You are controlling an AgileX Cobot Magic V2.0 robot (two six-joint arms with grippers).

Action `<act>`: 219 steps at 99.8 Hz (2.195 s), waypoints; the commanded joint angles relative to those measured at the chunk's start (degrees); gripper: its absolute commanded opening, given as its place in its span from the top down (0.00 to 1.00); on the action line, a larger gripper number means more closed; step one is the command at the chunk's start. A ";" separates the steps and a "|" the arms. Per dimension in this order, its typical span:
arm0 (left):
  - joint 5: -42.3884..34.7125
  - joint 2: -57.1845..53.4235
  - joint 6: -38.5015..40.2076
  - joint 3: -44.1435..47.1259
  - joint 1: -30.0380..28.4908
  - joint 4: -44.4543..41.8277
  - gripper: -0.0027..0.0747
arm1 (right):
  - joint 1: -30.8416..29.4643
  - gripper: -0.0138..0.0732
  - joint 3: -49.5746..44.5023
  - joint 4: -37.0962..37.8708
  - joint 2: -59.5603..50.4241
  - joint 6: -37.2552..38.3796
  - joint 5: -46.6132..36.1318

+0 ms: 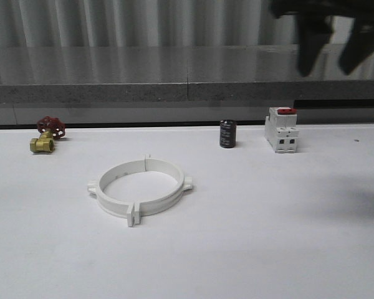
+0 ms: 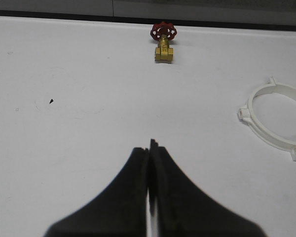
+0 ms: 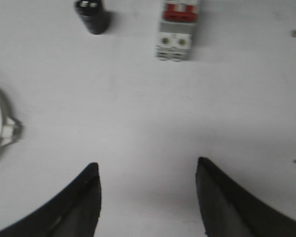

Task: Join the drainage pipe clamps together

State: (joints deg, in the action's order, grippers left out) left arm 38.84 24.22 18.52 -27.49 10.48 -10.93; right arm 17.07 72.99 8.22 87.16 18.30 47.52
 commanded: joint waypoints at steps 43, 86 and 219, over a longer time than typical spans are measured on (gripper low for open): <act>-3.37 0.30 -0.05 -1.56 -0.29 -0.31 0.99 | -10.99 0.34 -25.03 0.67 -37.63 -4.91 -4.82; -3.37 0.30 -0.05 -1.56 -0.29 -0.31 0.99 | -10.99 0.92 -35.06 1.05 -52.57 -4.91 -5.46; -3.37 0.30 -0.05 -1.56 -0.29 -0.31 0.99 | -13.72 0.92 -58.18 -7.41 -78.07 -17.42 -32.50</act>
State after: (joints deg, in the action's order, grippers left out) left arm 38.84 24.22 18.52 -27.49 10.48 -10.93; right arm 3.93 16.31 1.89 12.19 3.49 22.40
